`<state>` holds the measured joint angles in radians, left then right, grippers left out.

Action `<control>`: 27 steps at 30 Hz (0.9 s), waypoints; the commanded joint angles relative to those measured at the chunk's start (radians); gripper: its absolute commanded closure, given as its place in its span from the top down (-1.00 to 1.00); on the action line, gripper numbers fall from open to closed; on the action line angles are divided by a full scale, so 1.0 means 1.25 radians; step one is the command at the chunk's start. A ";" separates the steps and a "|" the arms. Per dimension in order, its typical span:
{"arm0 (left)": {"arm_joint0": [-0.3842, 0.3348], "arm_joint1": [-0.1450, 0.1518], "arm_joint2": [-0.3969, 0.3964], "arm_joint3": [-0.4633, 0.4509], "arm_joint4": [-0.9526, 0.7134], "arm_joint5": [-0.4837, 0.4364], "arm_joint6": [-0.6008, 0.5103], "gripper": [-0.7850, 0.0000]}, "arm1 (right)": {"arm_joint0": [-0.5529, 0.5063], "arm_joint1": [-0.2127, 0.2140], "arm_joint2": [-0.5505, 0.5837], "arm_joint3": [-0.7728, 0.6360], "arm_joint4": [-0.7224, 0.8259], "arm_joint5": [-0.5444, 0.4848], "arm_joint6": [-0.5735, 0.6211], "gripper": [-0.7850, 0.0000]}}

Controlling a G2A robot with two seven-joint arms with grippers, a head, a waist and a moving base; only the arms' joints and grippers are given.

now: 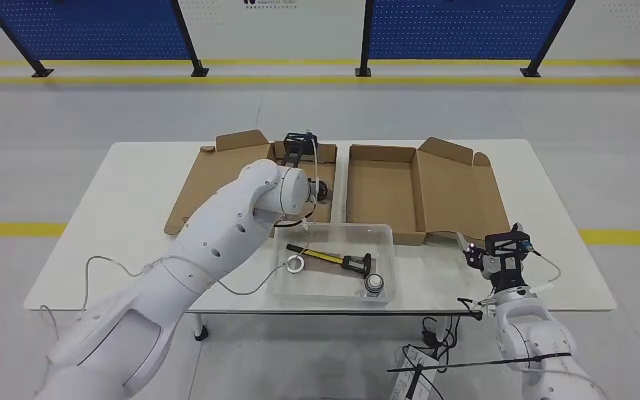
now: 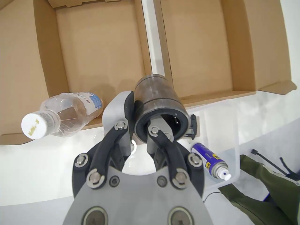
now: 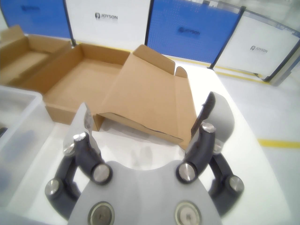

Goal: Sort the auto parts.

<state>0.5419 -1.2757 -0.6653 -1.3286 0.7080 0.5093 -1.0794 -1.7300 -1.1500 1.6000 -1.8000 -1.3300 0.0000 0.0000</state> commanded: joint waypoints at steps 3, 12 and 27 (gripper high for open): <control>0.000 0.000 0.000 0.000 0.000 0.000 0.000 -1.00 | 0.000 0.000 0.000 0.000 0.000 0.000 0.000 1.00; 0.000 0.000 0.000 0.000 0.000 0.000 0.000 -1.00 | 0.000 0.000 0.000 0.000 0.000 0.000 0.000 1.00; -0.082 -0.056 0.015 0.175 -0.065 0.045 -0.007 -1.00 | 0.000 0.000 0.000 0.000 0.000 0.000 0.000 1.00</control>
<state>0.4489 -1.3384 -0.6518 -1.1305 0.6342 0.5609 -1.0873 -1.7300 -1.1500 1.6000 -1.8000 -1.3300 0.0000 0.0000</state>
